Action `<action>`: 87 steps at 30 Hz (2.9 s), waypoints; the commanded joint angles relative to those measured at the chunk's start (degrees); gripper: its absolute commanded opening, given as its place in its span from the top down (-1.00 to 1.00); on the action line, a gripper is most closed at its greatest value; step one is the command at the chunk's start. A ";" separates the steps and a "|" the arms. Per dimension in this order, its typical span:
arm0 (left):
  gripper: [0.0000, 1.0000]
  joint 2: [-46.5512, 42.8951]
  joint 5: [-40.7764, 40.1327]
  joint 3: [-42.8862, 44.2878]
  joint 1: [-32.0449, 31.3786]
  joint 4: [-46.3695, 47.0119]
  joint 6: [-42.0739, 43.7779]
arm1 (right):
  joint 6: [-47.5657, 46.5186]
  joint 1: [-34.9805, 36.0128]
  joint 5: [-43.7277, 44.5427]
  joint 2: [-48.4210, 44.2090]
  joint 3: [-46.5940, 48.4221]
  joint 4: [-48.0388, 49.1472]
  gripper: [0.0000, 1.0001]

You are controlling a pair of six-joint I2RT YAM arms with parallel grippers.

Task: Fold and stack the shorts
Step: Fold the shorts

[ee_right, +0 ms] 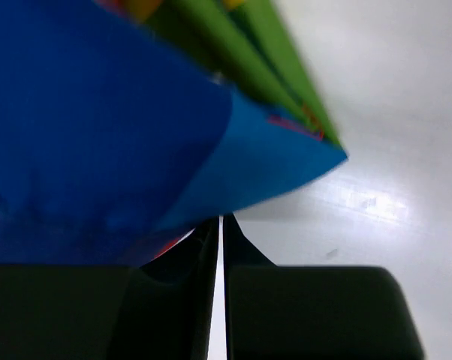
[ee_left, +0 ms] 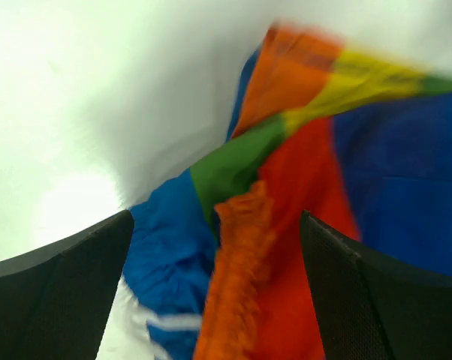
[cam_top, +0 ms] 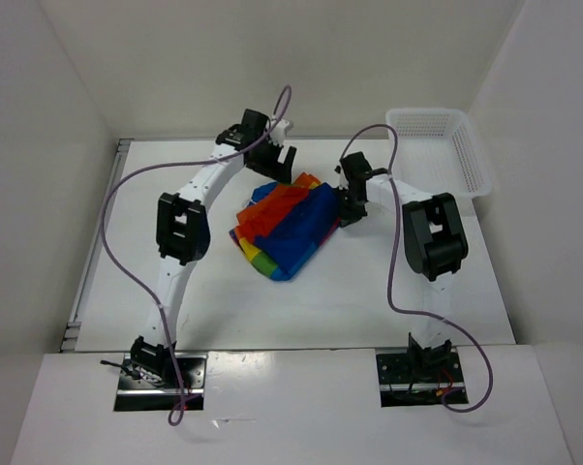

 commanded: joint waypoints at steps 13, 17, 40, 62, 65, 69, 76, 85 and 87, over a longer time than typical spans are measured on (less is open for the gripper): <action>0.10 4.25 -8.02 -6.40 3.22 0.31 0.23 | 2.27 -0.18 1.85 19.85 33.59 3.75 0.79; 0.77 0.82 -8.56 -15.44 6.82 2.69 0.23 | 1.13 -0.18 2.37 22.40 40.97 3.22 0.79; 0.31 -6.04 -7.76 -22.41 9.55 6.74 0.23 | -4.68 8.25 -13.70 10.97 30.52 3.22 0.90; 0.28 -5.52 -13.57 -21.09 11.22 6.21 0.23 | -3.62 11.42 1.14 23.80 29.90 5.07 0.99; 0.20 -5.52 -14.18 -21.09 11.22 6.21 0.23 | -3.62 11.42 4.29 24.42 30.62 5.59 0.99; 0.18 -6.13 -17.17 -22.84 11.75 6.21 0.23 | -4.15 10.81 7.91 24.42 28.78 6.12 0.99; 0.00 -7.80 -21.74 -24.52 13.07 7.27 0.23 | -5.29 10.19 10.90 23.29 28.77 6.65 0.99; -0.45 -7.80 -17.89 -18.64 13.07 6.49 0.23 | -7.48 10.19 7.50 18.01 26.22 6.03 0.99; -0.58 -8.67 -13.86 -17.93 13.07 6.48 0.23 | -8.11 10.19 6.51 15.38 26.83 5.42 0.99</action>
